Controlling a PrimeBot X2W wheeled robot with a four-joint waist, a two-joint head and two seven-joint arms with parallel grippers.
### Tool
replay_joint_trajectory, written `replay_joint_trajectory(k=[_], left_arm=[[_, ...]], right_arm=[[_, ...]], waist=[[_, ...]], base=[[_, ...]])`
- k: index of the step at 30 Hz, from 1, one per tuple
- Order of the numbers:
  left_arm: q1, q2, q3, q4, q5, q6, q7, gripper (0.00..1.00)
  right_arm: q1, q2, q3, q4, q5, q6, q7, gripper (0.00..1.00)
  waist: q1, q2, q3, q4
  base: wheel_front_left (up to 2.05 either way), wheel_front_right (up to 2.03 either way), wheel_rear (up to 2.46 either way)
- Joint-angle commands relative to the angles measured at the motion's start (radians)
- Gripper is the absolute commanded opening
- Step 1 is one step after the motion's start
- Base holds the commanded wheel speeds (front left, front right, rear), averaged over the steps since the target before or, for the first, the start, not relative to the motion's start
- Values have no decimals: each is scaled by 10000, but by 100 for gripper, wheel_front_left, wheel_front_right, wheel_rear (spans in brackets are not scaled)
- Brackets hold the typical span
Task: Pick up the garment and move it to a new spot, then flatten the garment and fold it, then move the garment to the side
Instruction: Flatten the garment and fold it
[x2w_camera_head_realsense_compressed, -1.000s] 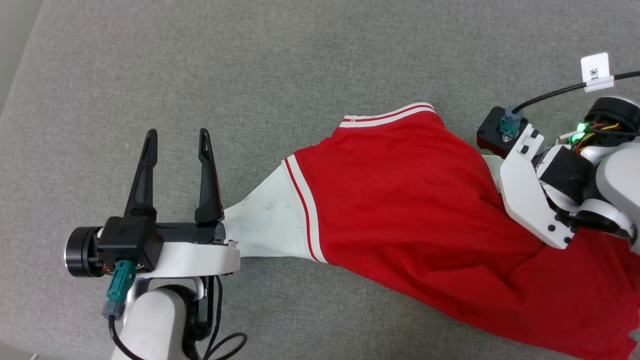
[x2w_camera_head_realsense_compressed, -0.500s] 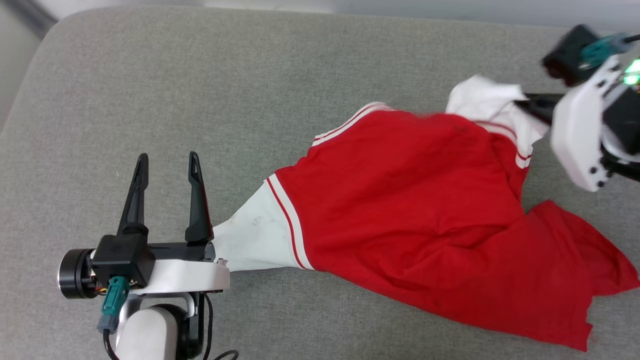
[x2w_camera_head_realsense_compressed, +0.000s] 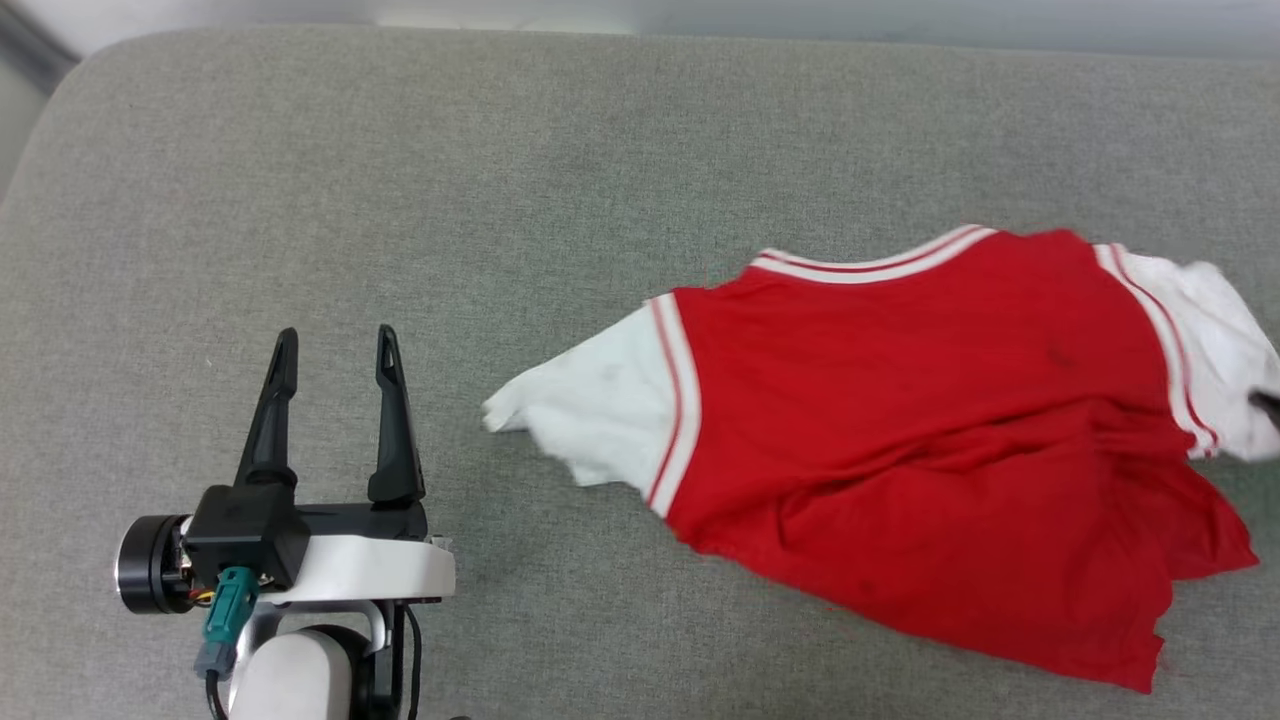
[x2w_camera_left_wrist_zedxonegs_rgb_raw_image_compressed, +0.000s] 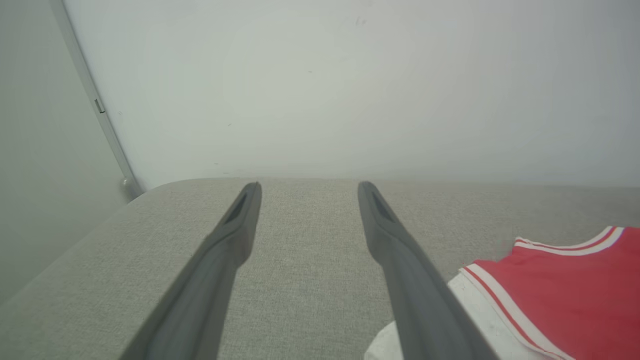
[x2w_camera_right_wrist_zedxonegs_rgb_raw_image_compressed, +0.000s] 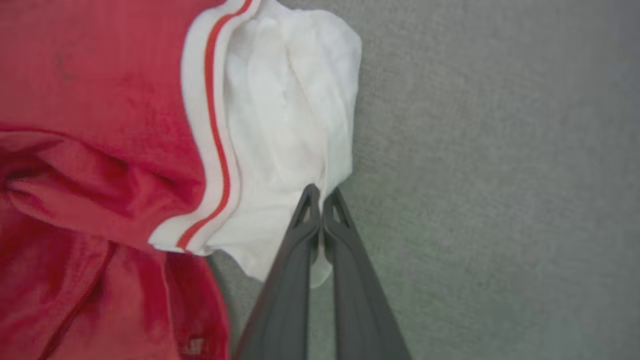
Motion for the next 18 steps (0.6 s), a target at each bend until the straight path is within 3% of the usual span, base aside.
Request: replay_joint_trajectory(k=[1,6,8,14,18], left_arm=[[-74,-14,-9,22,78,-76,-23,100],[-20,-25,12,143,150,-135,-23,100],[26,-23,71,218,174,-171,-23,100],[-33,306,361,389,311,-445,-23,100],[-444,752,541,563,259,-791,-23,100]], right_arm=[[475,203,-104,432,11,-9,-157,0],[1343,823,-509,1185,261,-6,-652,2],[1375,869,-795,1252,87,-6,-1145,100],[1572,876,-1817,899,-763,-7,-3002,100],[1723,1088,-3062,564,-1587,-9,-4348,100]], waist=[[0,0,29,14],[0,0,-119,-35],[0,0,-283,-94],[0,0,-905,-299],[0,0,-1211,-437]], base=[[0,0,0],[0,0,0],[0,0,0],[0,0,0],[0,0,0]])
